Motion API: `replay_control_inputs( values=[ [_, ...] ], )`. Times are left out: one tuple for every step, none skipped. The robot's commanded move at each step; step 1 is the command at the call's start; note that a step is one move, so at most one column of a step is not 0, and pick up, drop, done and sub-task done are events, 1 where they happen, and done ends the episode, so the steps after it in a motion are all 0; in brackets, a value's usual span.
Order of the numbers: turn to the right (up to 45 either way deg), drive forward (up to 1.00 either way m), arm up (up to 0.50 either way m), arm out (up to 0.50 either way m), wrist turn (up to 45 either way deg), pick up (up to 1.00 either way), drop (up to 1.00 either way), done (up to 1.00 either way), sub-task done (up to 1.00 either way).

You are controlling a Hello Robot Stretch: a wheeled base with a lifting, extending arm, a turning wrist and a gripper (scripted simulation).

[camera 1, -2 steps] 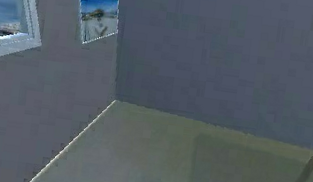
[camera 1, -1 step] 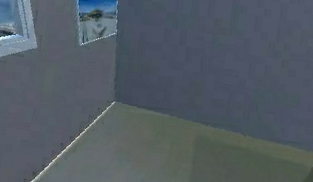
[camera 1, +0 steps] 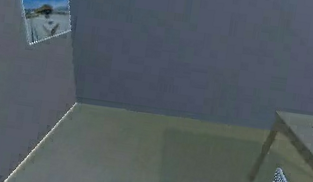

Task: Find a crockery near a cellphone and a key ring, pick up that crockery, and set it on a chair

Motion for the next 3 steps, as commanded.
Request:
replay_control_inputs(
  values=[
    [0.0, 1.00, 0.00, 0.00, 0.0, 0.00, 0.00, 0.00, 0.00],
    [27.0, 0.00, 0.00, 0.00, 0.0, 0.00, 0.00, 0.00, 0.00],
    [0.0, 0.75, 0.00, 0.00, 0.0, 0.00, 0.00, 0.00, 0.00]
  ],
)
